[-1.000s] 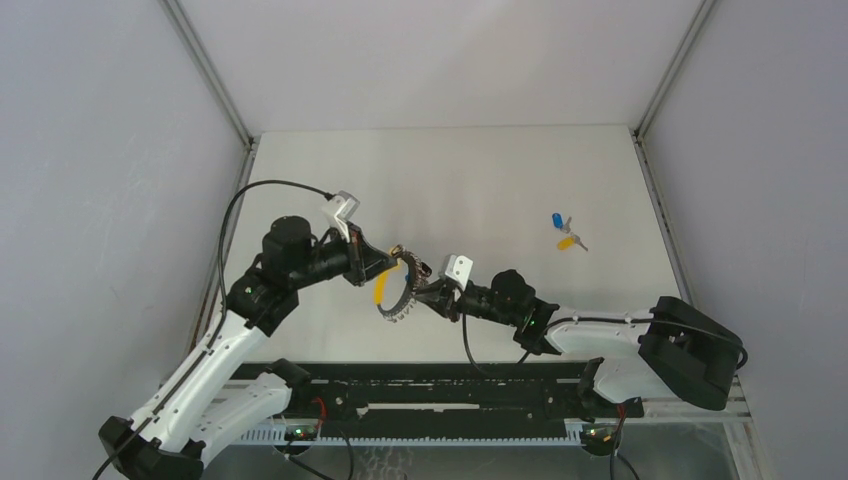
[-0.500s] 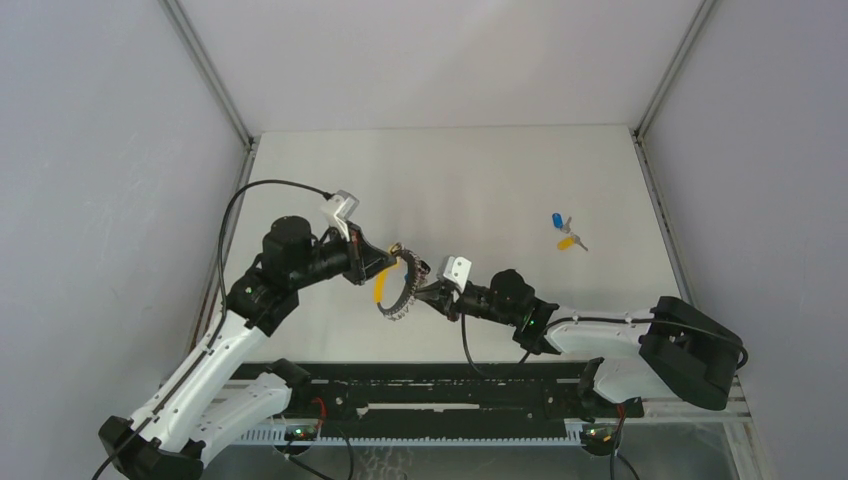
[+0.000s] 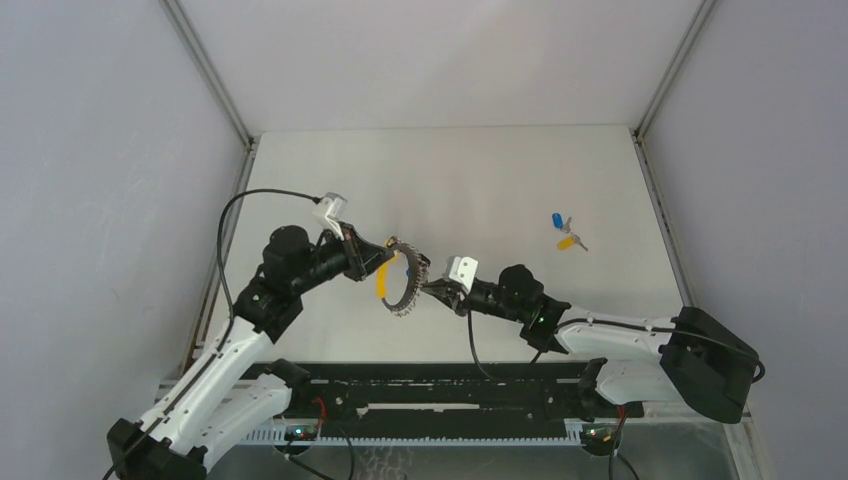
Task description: Put the keys on the keyring
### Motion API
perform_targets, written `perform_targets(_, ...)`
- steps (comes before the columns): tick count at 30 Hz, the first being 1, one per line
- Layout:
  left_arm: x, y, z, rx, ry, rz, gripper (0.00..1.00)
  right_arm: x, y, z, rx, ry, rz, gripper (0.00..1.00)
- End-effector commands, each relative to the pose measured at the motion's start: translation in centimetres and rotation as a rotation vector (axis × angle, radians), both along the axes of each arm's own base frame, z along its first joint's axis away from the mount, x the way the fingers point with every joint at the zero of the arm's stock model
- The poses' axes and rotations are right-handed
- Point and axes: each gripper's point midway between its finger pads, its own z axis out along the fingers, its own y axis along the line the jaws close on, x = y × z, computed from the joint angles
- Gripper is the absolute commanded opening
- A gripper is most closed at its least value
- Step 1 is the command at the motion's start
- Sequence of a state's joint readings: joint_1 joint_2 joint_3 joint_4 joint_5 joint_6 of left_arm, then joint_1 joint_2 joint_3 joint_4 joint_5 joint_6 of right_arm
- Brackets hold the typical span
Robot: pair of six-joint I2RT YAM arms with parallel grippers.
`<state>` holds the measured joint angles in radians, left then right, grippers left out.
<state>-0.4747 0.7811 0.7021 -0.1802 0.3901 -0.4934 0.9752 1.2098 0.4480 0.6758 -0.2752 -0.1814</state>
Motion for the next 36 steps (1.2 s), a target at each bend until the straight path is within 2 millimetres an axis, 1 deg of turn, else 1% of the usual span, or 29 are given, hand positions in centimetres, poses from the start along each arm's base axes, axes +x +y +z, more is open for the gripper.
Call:
perform_targets(1, 0.9, -0.4, 1.5, -0.146, -0.058, 0.013, 0.1, 0.6, 0.3, 4.1, 0.088, -0.108, 0.029, 0.0)
perform_targets(4, 1.0, -0.6, 0.4, -0.182, -0.048, 0.012, 0.15, 0.7, 0.2, 4.8, 0.107, -0.13, 0.044, 0.0)
perform_targets(7, 1.3, -0.2, -0.9, -0.21, -0.028, 0.037, 0.21, 0.7, 0.1, 5.6, 0.127, -0.159, 0.062, 0.0)
perform_targets(11, 1.7, 0.3, -1.8, -0.277, -0.019, 0.079, 0.24, 1.2, -0.2, 6.0, 0.142, -0.182, 0.078, 0.0)
perform_targets(14, 2.0, 0.7, -3.0, -0.314, -0.004, 0.114, 0.36, 1.6, -0.3, 5.9, 0.144, -0.186, 0.084, 0.0)
perform_targets(17, 2.3, 1.0, -4.2, -0.326, 0.016, 0.144, 0.5, 2.1, -0.3, 5.2, 0.133, -0.175, 0.082, 0.0)
perform_targets(19, 2.4, 1.1, -4.9, -0.335, 0.018, 0.153, 0.56, 2.6, -0.4, 4.7, 0.129, -0.165, 0.075, 0.0)
perform_targets(22, 2.3, 1.4, -5.4, -0.333, 0.0, 0.161, 0.65, 3.4, -0.3, 4.3, 0.137, -0.156, 0.06, 0.0)
perform_targets(23, 2.3, 1.5, -5.6, -0.325, -0.009, 0.162, 0.72, 3.7, -0.3, 4.3, 0.144, -0.155, 0.055, 0.0)
perform_targets(24, 2.2, 1.7, -5.7, -0.316, -0.025, 0.164, 0.76, 4.0, -0.3, 4.3, 0.15, -0.155, 0.051, 0.0)
perform_targets(25, 2.1, 1.9, -5.6, -0.31, -0.049, 0.167, 0.79, 4.2, -0.2, 4.3, 0.154, -0.155, 0.049, 0.0)
perform_targets(32, 1.4, 4.0, -5.0, -0.256, -0.173, 0.24, 0.8, 6.1, -0.1, 3.8, 0.15, -0.15, 0.038, 0.0)
perform_targets(36, 0.9, 5.3, -5.6, -0.24, -0.237, 0.287, 0.83, 6.8, -0.4, 3.8, 0.166, -0.146, 0.043, 0.0)
